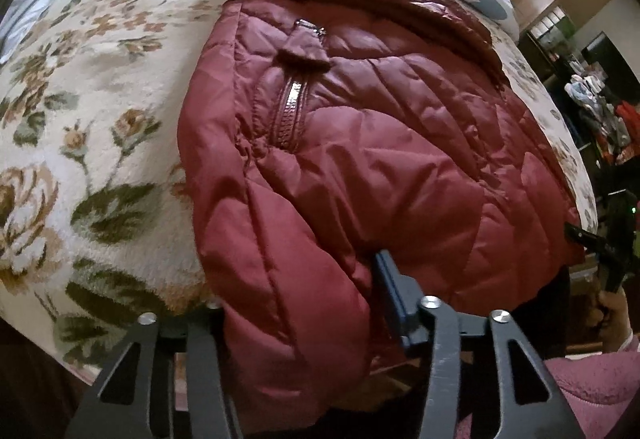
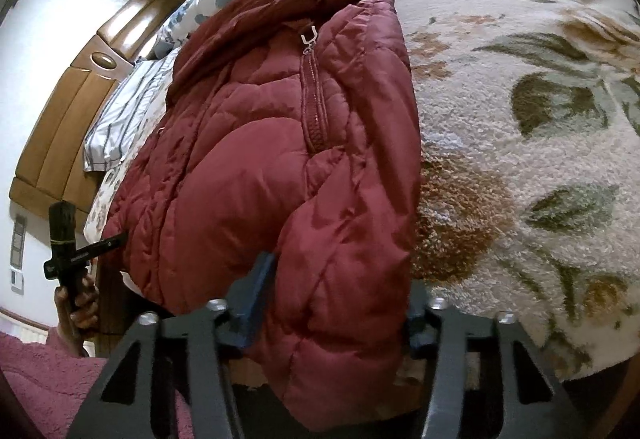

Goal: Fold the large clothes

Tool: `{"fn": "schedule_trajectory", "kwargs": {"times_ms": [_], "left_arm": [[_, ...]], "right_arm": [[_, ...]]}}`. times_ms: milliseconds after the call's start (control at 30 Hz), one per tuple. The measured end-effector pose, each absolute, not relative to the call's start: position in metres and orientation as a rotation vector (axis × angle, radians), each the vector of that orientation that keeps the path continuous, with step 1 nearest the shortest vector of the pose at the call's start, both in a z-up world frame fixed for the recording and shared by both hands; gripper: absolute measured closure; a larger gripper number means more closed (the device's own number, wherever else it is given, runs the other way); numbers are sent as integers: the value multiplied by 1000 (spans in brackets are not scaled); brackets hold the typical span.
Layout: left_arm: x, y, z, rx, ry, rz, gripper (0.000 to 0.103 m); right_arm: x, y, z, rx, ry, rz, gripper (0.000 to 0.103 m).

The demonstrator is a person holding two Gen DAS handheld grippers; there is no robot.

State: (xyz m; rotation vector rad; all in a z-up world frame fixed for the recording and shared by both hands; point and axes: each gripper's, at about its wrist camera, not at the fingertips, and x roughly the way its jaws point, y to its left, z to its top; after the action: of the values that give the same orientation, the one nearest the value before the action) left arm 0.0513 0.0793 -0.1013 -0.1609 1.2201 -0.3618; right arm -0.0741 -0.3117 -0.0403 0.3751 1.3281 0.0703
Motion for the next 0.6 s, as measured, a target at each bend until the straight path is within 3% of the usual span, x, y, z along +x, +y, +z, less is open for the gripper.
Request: {"fn": "schedule_trajectory", "kwargs": {"times_ms": [300, 600], "left_arm": [[48, 87, -80, -188, 1172, -381, 80], [46, 88, -38, -195, 1057, -406, 84]], "right_arm": [[-71, -307, -29, 375, 1283, 111, 76], [-53, -307, 12, 413, 1123, 154, 78]]}}
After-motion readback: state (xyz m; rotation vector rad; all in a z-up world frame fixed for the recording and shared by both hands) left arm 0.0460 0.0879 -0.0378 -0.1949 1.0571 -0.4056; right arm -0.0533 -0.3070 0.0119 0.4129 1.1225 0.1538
